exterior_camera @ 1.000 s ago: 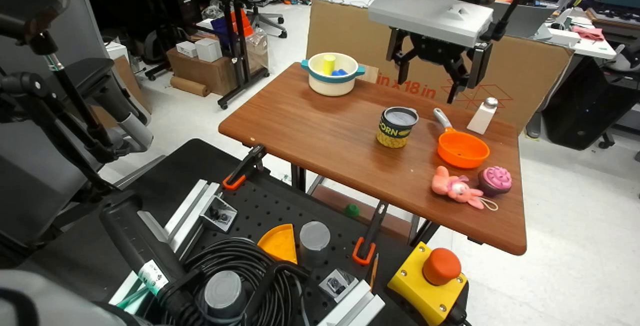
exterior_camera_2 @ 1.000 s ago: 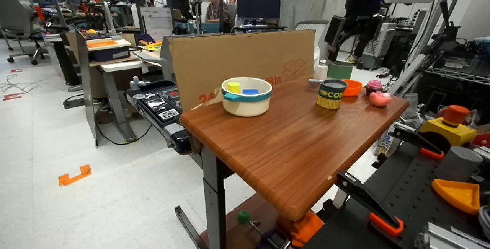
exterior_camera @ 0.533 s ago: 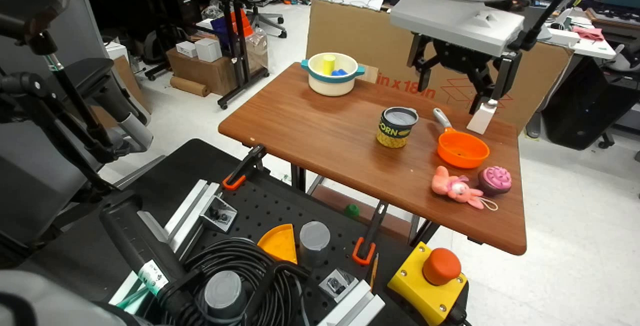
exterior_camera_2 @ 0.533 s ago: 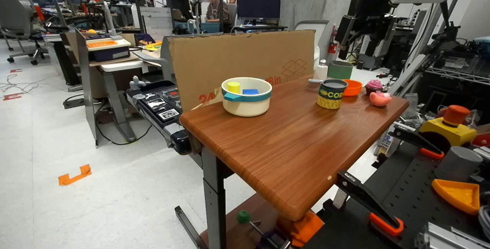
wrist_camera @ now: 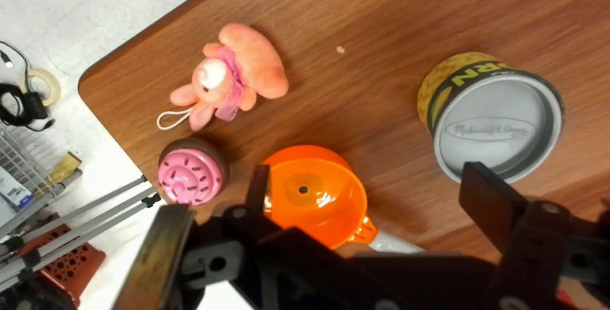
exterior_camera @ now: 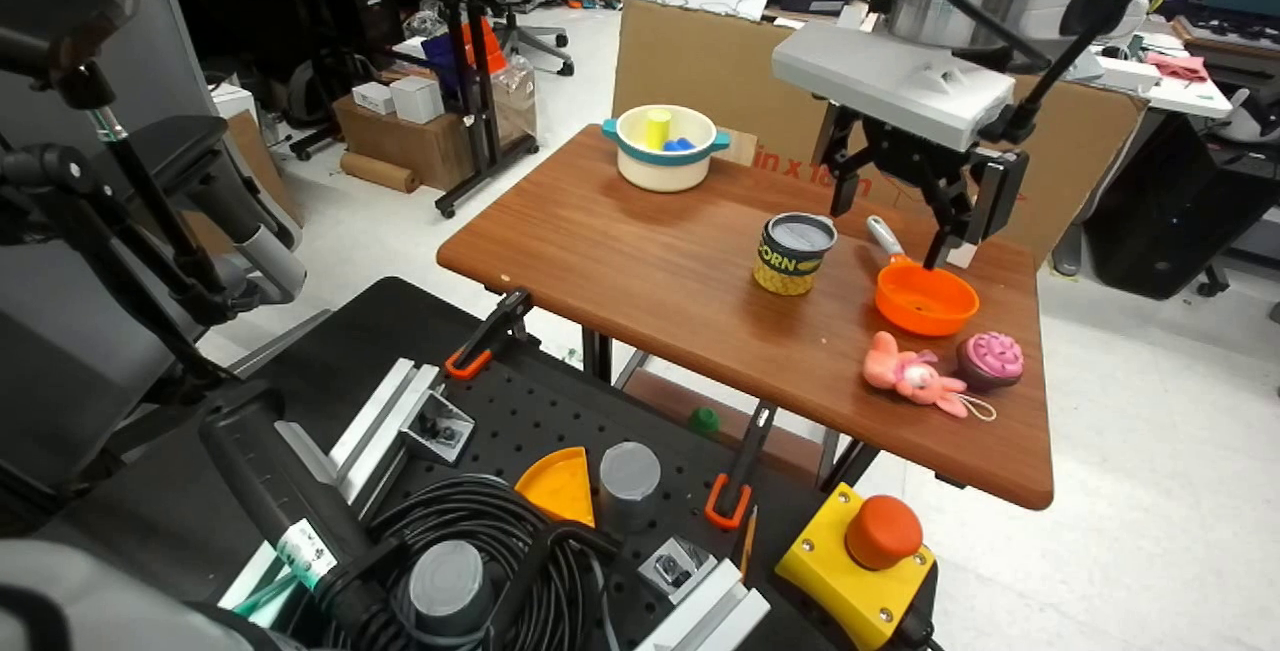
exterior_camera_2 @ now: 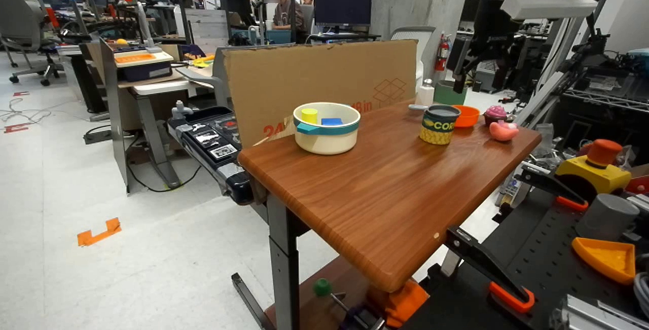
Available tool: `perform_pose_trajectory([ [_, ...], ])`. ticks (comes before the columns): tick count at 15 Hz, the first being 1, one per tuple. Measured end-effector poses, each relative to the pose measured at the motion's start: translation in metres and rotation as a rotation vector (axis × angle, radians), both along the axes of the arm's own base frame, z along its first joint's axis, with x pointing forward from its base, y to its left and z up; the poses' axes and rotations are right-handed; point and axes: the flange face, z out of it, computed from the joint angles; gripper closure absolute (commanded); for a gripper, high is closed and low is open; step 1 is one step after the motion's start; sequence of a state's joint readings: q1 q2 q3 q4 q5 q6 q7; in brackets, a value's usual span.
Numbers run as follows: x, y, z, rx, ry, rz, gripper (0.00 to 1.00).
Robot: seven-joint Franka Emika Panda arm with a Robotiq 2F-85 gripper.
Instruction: Pick up the lid from the table and put it on the bottle, then pick up the plush toys and put them on the pan
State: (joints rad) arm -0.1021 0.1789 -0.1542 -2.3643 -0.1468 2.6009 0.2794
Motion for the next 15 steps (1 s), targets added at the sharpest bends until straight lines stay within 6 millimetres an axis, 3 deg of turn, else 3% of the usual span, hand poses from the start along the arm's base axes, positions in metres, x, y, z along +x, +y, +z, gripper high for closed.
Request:
perform_pose_trajectory([
  [6,0.001,-0.001,-0.013,0.023,0.013,-0.071,0.00],
  [15,0.004,-0.003,0.002,0.062,-0.029,-0.100,0.00],
])
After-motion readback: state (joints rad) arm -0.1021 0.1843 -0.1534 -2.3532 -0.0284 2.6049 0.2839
